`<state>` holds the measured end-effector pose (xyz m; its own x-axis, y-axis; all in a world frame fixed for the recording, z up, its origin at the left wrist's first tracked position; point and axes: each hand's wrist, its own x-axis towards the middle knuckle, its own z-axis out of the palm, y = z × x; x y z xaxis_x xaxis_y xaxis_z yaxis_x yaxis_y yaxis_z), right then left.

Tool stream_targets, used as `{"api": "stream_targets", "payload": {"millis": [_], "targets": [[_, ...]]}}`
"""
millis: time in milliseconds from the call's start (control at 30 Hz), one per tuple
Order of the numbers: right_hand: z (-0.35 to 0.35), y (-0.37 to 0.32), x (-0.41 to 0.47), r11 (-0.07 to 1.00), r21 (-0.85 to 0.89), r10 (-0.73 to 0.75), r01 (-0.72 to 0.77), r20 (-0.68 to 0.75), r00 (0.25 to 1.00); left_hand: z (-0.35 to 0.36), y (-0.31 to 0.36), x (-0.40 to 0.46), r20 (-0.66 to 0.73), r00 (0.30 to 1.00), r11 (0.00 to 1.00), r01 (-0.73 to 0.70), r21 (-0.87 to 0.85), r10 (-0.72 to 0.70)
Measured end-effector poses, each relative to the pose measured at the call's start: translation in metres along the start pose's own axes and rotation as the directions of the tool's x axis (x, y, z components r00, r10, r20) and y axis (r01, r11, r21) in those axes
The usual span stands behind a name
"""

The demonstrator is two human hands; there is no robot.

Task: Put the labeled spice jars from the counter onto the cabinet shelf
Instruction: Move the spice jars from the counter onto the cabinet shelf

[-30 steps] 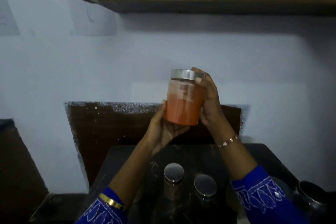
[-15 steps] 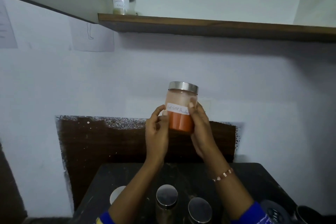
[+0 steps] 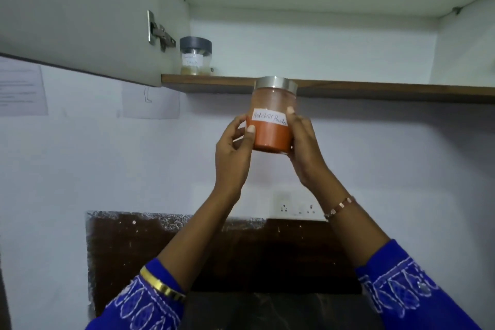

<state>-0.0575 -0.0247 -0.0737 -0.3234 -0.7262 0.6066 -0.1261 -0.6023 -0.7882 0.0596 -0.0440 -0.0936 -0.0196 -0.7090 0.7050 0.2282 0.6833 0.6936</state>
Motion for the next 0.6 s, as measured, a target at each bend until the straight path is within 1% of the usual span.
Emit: {"api": "stream_targets", "payload": {"millis": [100,200,267,367,433,533,600], "targets": [[0.011,-0.028,0.034,0.993,-0.076,-0.092,0.093,0.022,0.996,-0.001,0.016,0.035,-0.032,0.997,0.997,-0.072,-0.002,0.072],[0.025,-0.047,0.064,0.978,-0.147,-0.143,0.147,0.039,0.989,-0.002,0.027,0.072,-0.057,0.992,0.993,-0.117,-0.005,0.117],[0.034,-0.056,0.082,0.972,-0.176,-0.153,0.158,0.041,0.987,-0.004,0.03,0.095,-0.063,0.983,0.984,-0.172,0.045,0.175],[0.047,-0.066,0.107,0.966,-0.2,-0.149,0.163,0.083,0.985,-0.008,0.034,0.125,-0.045,0.959,0.952,-0.27,0.145,0.279],[0.053,-0.07,0.121,0.965,-0.194,-0.157,0.175,0.102,0.982,-0.01,0.037,0.144,-0.039,0.948,0.935,-0.304,0.184,0.317],[0.062,-0.071,0.142,0.956,-0.193,-0.202,0.221,0.111,0.973,-0.014,0.037,0.169,-0.049,0.95,0.925,-0.286,0.251,0.307],[0.069,-0.064,0.156,0.942,-0.25,-0.21,0.225,0.084,0.974,-0.017,0.029,0.182,-0.058,0.953,0.918,-0.27,0.291,0.298]]}}
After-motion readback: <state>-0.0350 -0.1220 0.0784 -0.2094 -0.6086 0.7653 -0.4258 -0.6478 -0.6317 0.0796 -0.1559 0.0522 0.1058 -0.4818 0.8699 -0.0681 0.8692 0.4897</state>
